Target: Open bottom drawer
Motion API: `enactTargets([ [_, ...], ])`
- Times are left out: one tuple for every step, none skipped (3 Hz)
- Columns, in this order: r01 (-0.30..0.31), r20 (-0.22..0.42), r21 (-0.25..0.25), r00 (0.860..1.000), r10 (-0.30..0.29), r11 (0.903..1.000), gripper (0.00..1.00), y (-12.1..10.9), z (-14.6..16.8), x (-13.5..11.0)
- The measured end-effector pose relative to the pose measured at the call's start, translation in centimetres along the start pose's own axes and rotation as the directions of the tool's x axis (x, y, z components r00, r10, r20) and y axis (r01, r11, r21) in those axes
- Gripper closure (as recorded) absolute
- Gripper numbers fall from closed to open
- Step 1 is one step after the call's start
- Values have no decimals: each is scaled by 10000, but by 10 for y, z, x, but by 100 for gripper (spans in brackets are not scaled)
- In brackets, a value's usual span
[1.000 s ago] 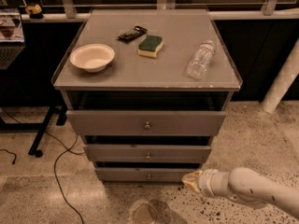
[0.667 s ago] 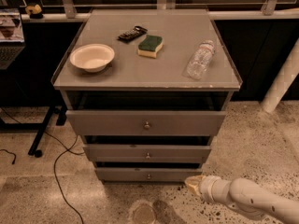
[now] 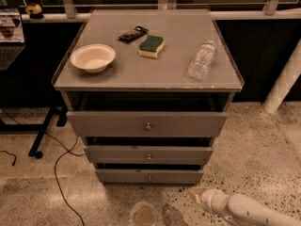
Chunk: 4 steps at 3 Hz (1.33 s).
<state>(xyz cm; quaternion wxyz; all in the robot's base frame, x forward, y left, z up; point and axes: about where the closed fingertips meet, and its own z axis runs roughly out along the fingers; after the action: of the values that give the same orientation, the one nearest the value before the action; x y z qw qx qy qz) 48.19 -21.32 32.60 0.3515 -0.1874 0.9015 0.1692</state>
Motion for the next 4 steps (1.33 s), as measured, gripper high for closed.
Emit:
enactTargets([
  [-593,-223,15,9980,593,9982,100,-12,20,25],
  [-914,-643,-159,9938,902,9957,100,-33,51,36],
  [-907,-637,-154,9939,895,9958,100,-34,51,35],
  [-1112,-497,-120,9926,1104,9937,100,-34,56,37],
])
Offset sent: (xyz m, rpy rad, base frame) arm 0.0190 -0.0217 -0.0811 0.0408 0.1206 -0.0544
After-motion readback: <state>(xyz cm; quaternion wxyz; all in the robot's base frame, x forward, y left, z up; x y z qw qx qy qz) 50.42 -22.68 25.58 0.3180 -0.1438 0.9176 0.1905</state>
